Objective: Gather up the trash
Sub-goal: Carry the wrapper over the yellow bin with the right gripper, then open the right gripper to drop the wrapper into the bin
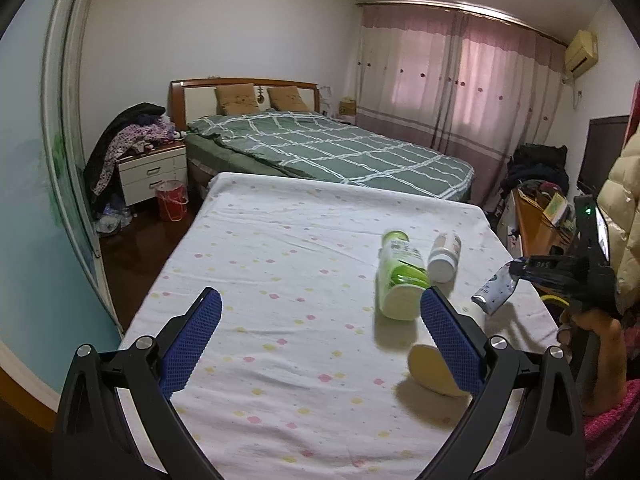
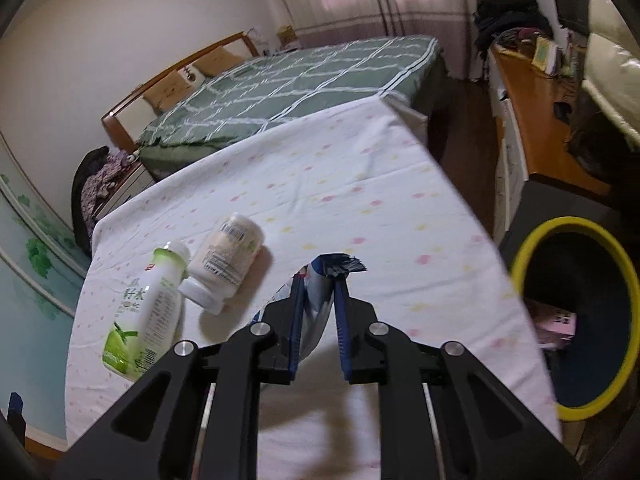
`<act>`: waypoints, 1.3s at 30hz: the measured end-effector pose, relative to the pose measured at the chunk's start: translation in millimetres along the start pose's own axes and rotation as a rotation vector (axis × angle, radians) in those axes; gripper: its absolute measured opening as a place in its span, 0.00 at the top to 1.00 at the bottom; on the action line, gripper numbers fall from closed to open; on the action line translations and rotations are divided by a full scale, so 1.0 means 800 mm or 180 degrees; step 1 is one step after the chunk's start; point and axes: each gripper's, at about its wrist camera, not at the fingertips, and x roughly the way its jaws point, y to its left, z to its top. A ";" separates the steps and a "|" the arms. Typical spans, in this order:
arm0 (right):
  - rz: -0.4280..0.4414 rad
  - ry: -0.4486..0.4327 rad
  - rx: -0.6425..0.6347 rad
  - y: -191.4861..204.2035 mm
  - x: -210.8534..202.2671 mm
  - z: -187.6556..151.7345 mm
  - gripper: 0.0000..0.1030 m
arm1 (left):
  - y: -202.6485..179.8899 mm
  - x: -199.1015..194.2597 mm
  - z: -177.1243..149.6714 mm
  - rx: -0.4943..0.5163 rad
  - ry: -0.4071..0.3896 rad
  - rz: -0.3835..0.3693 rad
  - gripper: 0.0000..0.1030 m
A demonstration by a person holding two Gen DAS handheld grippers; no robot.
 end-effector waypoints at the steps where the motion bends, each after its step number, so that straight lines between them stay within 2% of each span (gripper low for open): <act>1: -0.0050 -0.0036 0.0013 -0.009 -0.007 -0.001 0.86 | -0.002 0.000 0.000 0.0012 0.0007 -0.0016 0.05; 12: -0.0428 -0.0294 0.0339 -0.107 -0.055 -0.013 0.86 | -0.055 0.011 -0.010 0.0280 0.0119 -0.0277 0.05; 24: -0.0935 -0.0466 0.0867 -0.226 -0.092 -0.029 0.85 | -0.116 0.026 -0.014 0.0648 0.0152 -0.0388 0.05; 30: -0.0995 -0.0387 0.0975 -0.258 -0.090 -0.038 0.82 | -0.142 0.042 -0.010 0.0763 0.0255 -0.0528 0.05; 33: -0.0995 -0.0390 0.1027 -0.267 -0.090 -0.041 0.70 | -0.149 0.051 -0.008 0.0783 0.0319 -0.0561 0.05; 39: -0.0950 -0.0397 0.1061 -0.274 -0.091 -0.044 0.69 | -0.153 0.068 -0.008 0.0808 0.0436 -0.0561 0.05</act>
